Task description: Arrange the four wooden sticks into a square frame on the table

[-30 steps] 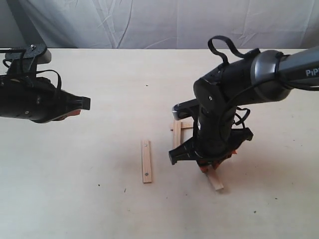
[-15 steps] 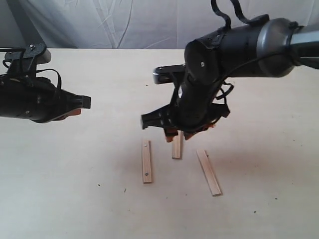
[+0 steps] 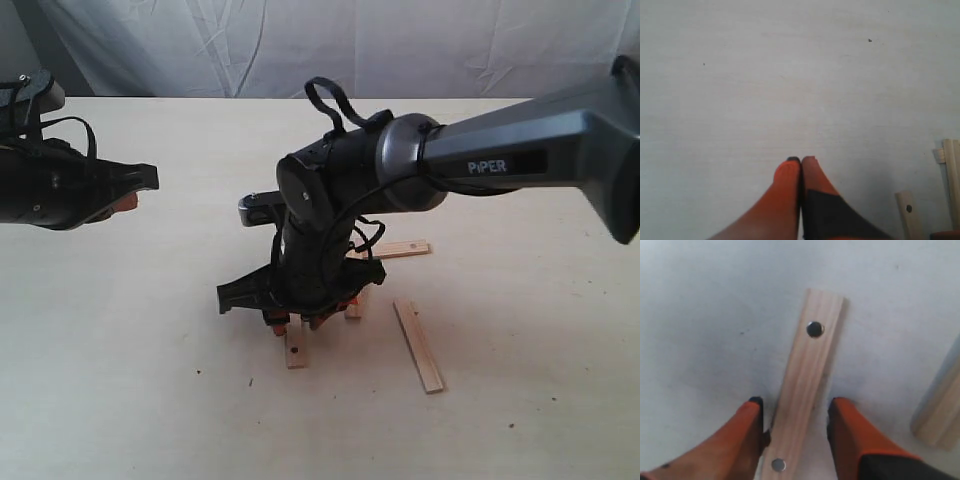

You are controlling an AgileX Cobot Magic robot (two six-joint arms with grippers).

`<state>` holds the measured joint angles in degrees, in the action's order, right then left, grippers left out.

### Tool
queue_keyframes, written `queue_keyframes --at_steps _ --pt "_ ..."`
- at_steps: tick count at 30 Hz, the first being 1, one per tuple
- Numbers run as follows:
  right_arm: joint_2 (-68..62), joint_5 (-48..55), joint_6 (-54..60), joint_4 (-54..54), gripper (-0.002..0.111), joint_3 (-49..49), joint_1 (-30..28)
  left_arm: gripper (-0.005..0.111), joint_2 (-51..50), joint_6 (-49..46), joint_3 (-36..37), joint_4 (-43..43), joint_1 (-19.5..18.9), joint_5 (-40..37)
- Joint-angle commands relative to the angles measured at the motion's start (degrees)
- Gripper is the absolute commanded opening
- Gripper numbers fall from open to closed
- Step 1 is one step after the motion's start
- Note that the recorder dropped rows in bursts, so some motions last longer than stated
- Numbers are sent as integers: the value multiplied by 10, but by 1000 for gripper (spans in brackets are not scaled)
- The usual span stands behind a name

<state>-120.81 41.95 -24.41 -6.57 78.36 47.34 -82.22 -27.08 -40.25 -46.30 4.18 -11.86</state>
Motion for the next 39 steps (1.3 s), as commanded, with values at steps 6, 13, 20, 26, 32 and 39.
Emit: queue_keyframes --at_steps 6,13,20,26,32,39 --pt "-10 16 1 -6 0 3 1 0 5 3 3 -6 -2 -1" --pt "80 51 1 37 0 3 -50 0 5 1 3 -4 -2 -2" --pt "94 83 5 89 0 -3 -130 0 5 0 3 -4 -2 -2" --pt "80 68 5 129 0 -61 -177 0 5 0 3 -2 -2 -1" --pt "73 5 5 129 0 -84 -183 0 5 -3 3 -2 -1 -1" --pt "43 -4 4 129 0 -84 -183 0 5 -3 3 -2 -1 -1"
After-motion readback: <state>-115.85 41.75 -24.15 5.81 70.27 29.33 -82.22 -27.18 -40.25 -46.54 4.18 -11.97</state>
